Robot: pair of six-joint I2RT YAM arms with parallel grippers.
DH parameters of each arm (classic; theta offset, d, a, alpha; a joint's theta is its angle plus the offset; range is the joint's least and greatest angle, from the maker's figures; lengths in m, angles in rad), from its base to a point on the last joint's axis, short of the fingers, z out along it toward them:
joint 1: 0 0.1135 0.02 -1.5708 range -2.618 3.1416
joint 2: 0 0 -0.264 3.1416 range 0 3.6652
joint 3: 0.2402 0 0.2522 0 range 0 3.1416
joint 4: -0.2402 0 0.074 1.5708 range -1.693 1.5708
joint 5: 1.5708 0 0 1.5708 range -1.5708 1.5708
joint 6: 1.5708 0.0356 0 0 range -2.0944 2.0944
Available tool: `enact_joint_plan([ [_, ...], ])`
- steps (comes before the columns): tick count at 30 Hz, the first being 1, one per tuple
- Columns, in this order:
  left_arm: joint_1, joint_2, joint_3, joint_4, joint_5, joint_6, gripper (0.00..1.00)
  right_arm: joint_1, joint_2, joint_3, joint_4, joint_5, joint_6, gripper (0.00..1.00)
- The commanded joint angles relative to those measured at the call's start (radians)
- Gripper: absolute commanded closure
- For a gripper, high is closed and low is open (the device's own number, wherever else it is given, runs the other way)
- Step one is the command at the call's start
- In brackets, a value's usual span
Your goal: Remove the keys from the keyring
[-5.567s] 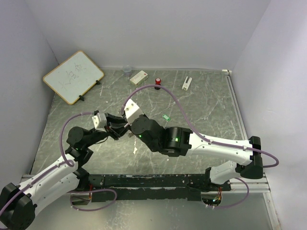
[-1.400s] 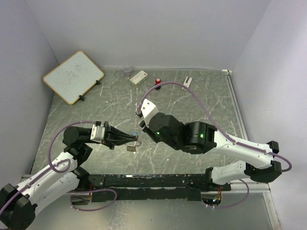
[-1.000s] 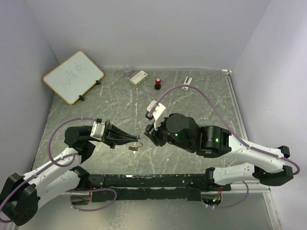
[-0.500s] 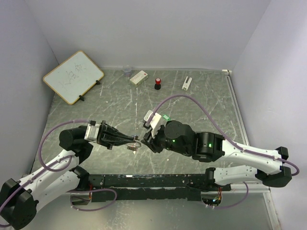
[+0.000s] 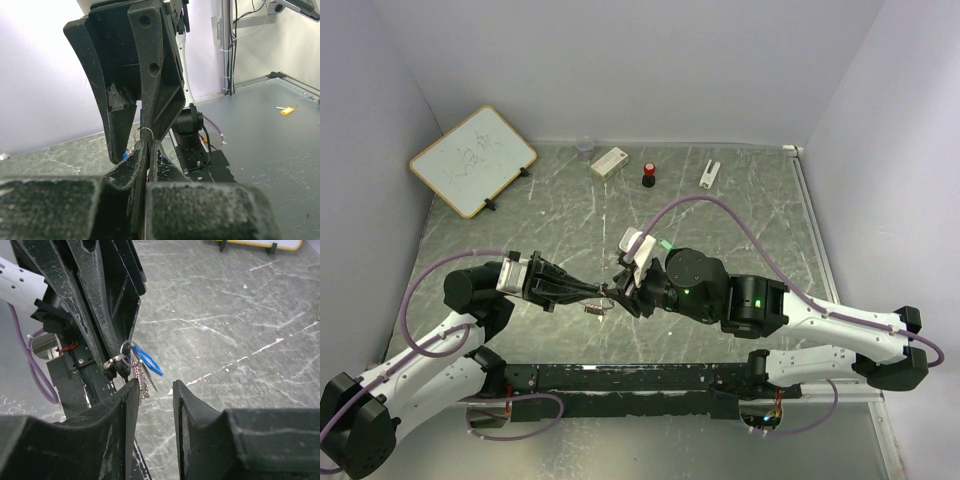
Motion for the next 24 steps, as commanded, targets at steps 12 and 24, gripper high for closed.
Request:
enact_joint_plan([
  [12,-0.005,0.001,0.013,0.082,0.000,-0.036,0.93,0.004,0.041,0.000,0.100,-0.075,-0.032,0.69],
  [24,-0.005,0.018,0.001,0.114,-0.030,-0.028,0.93,0.007,0.064,-0.010,0.182,-0.179,-0.041,1.00],
])
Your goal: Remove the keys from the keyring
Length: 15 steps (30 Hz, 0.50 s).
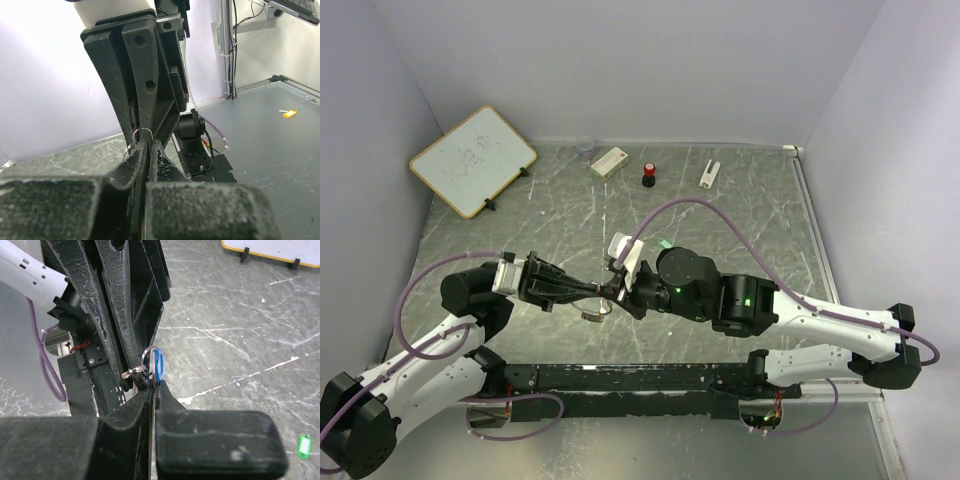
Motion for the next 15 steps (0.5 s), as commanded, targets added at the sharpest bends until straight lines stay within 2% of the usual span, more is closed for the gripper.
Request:
enact_joint_plan([
  [1,-0.008,0.015,0.005,0.059,-0.023,0.003,0.93,0.007,0.019,-0.011,0.121,-0.081,-0.002,1.00],
  [10,-0.008,0.018,0.034,0.097,-0.026,-0.017,0.93,0.009,0.023,-0.066,0.134,0.009,0.022,1.00],
  [15,-0.007,0.035,0.023,0.230,-0.034,-0.094,0.93,0.009,0.059,-0.088,0.136,0.073,0.033,1.00],
])
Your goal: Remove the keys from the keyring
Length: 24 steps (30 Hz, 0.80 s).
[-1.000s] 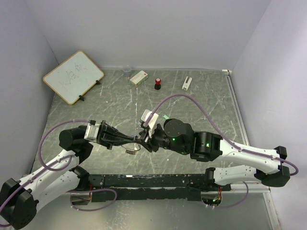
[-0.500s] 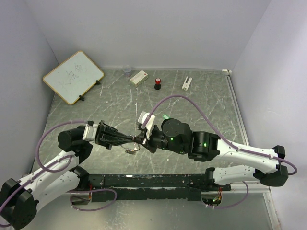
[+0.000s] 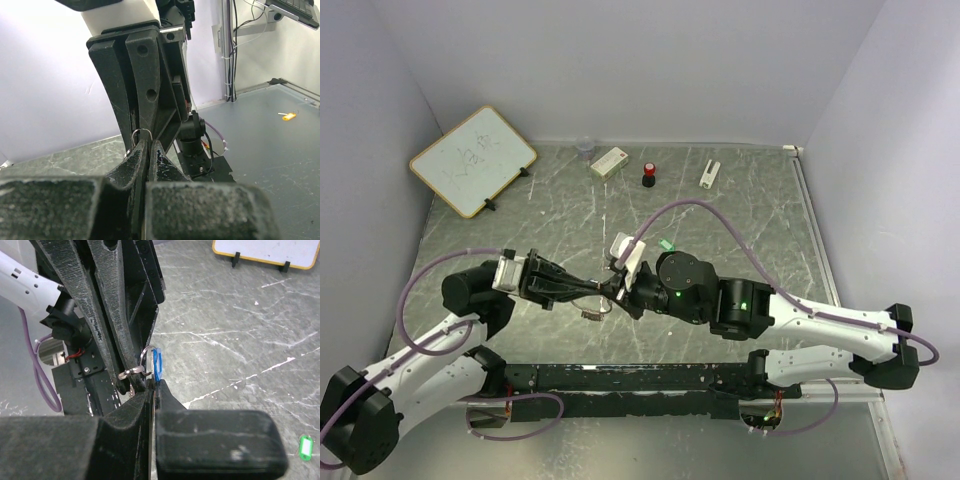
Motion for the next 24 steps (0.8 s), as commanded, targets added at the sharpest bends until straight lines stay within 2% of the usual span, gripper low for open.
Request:
enact_joint_plan([
  [1,-0.014,0.013,0.021,0.205,-0.040,-0.079,0.93,0.007,0.076,-0.035,0.058,0.043,0.024,1.00],
  [8,-0.014,0.027,0.041,0.337,-0.036,-0.176,0.93,0.007,0.109,-0.041,0.052,0.104,0.032,1.00],
  [11,-0.014,0.003,0.039,0.287,-0.030,-0.155,0.93,0.006,0.090,-0.043,0.048,0.179,0.039,1.00],
  [13,-0.014,-0.030,0.030,0.175,-0.041,-0.076,0.93,0.007,0.066,-0.043,0.042,0.242,0.042,1.00],
  [21,-0.014,-0.162,0.060,-0.488,-0.159,0.335,0.93,0.007,-0.041,-0.011,-0.004,0.518,0.049,1.00],
  [24,-0.014,-0.158,0.076,-0.624,-0.257,0.408,0.93,0.007,-0.069,-0.009,0.003,0.650,0.052,1.00],
])
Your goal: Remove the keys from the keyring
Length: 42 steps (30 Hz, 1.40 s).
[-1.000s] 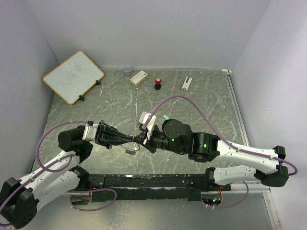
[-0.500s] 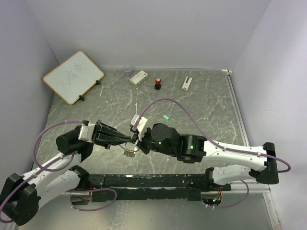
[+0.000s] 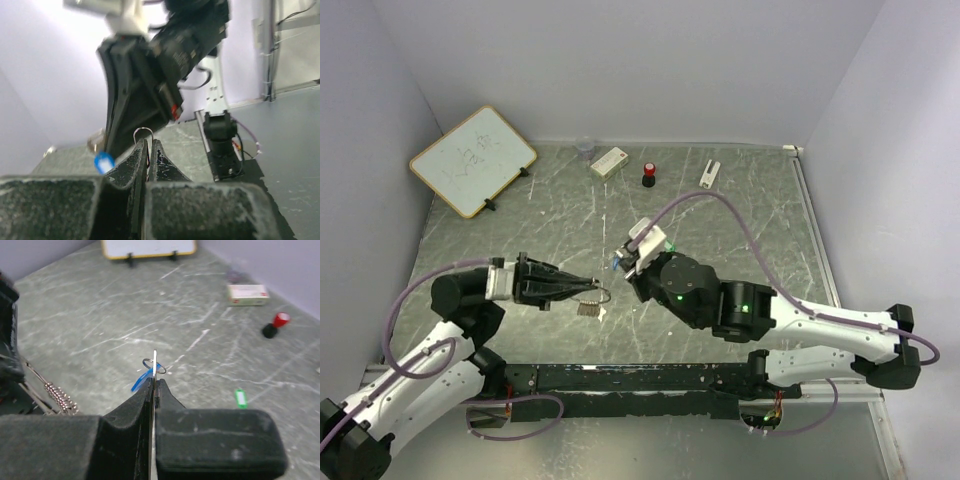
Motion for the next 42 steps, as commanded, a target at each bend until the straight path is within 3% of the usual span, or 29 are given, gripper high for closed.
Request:
enact_joint_plan([
  [1,-0.005,0.008,0.049,-0.355,-0.188,0.208,0.93,-0.002,-0.046,0.019,-0.002,0.262,0.014,1.00],
  [6,-0.005,0.089,0.051,-0.429,-0.411,0.231,0.93,-0.004,-0.014,0.037,-0.067,0.527,0.046,1.00],
  [11,-0.005,0.225,0.066,-0.458,-0.628,0.223,0.93,-0.043,-0.021,0.041,-0.152,0.586,0.120,1.00],
  [18,-0.004,0.357,0.073,-0.453,-0.689,0.195,0.93,-0.223,-0.066,-0.060,-0.181,0.388,0.207,1.00],
  [25,-0.004,0.456,0.049,-0.439,-0.755,0.174,0.93,-0.308,0.112,-0.105,-0.138,0.305,0.189,1.00],
  [35,-0.005,0.549,0.019,-0.382,-0.753,0.140,0.93,-0.655,0.265,-0.164,0.089,0.013,0.107,1.00],
  [42,-0.002,0.652,0.051,-0.329,-0.755,0.158,0.93,-0.812,0.344,-0.205,0.182,-0.098,0.108,1.00],
])
